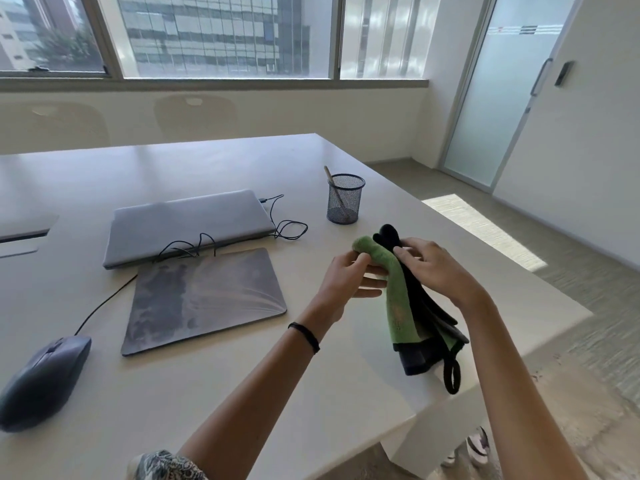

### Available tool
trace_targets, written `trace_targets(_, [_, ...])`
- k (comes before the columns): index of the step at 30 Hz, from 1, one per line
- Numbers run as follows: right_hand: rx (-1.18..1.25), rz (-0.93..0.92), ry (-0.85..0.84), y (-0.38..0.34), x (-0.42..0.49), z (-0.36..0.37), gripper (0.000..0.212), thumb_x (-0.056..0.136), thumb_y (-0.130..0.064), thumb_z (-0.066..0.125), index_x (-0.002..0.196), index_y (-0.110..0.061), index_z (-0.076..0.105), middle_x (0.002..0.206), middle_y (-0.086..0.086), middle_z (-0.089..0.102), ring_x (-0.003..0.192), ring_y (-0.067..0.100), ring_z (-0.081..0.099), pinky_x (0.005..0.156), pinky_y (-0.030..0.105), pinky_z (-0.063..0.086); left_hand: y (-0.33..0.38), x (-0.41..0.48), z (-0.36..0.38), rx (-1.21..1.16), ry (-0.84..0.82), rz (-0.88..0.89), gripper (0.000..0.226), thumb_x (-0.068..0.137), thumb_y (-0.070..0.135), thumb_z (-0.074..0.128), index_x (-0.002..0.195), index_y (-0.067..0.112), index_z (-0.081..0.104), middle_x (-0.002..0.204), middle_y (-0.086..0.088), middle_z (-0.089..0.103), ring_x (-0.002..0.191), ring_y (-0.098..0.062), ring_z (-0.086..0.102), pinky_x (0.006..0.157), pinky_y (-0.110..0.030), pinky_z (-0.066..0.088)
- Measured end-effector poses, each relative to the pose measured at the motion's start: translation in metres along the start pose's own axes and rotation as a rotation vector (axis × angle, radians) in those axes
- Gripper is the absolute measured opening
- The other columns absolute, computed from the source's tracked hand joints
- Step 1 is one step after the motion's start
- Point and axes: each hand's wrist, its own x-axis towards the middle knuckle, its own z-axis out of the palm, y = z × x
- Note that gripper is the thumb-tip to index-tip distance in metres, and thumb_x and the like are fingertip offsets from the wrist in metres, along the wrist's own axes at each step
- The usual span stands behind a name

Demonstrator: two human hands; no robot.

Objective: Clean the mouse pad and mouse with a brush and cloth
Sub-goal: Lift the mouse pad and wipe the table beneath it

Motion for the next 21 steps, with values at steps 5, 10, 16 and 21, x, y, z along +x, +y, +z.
trace_targets(5, [-0.112,-0.020,-0.036,-0.002,0.007,0.004,0.036,0.091,-0.037,0.055,0.120,-0.015,0.061,0.113,0.005,0.067,0.103,0.022,0.063,0.093,0.039,0.049,-0.006,-0.002,-0.007,-0.039,0.006,-0.031,0.027,0.095,0.014,0.037,0.094,0.010,0.063,0.081,-0.003,0.069,0.063,-0.010,0.069,0.066,-0.026,0.058])
trace_targets(10, [-0.224,-0.003,0.027,-0.003,0.014,0.009,0.027,0.093,-0.019,0.054,0.117,-0.011,0.064,0.110,0.013,0.068,0.106,0.029,0.061,0.091,0.034,0.046,-0.011,-0.002,-0.011,-0.047,0.018,-0.078,0.026,0.094,0.013,0.037,0.093,0.007,0.063,0.082,-0.005,0.070,0.065,-0.011,0.069,0.067,-0.025,0.058])
trace_targets(16, [-0.150,0.123,0.102,0.020,0.027,0.000,0.028,0.092,-0.011,0.050,0.116,-0.008,0.065,0.114,0.018,0.067,0.111,0.031,0.059,0.094,0.037,0.045,-0.019,-0.006,-0.021,-0.034,0.064,-0.125,0.033,0.098,0.025,0.040,0.084,0.006,0.064,0.075,-0.007,0.068,0.059,-0.009,0.067,0.063,-0.022,0.058])
trace_targets(21, [-0.171,0.197,0.138,0.039,0.038,-0.009,0.030,0.093,-0.009,0.047,0.118,-0.008,0.064,0.118,0.021,0.064,0.113,0.035,0.056,0.096,0.040,0.043,-0.025,-0.011,-0.033,0.075,0.029,-0.163,0.035,0.097,0.027,0.044,0.083,0.001,0.063,0.077,-0.012,0.065,0.054,-0.009,0.066,0.056,-0.019,0.057])
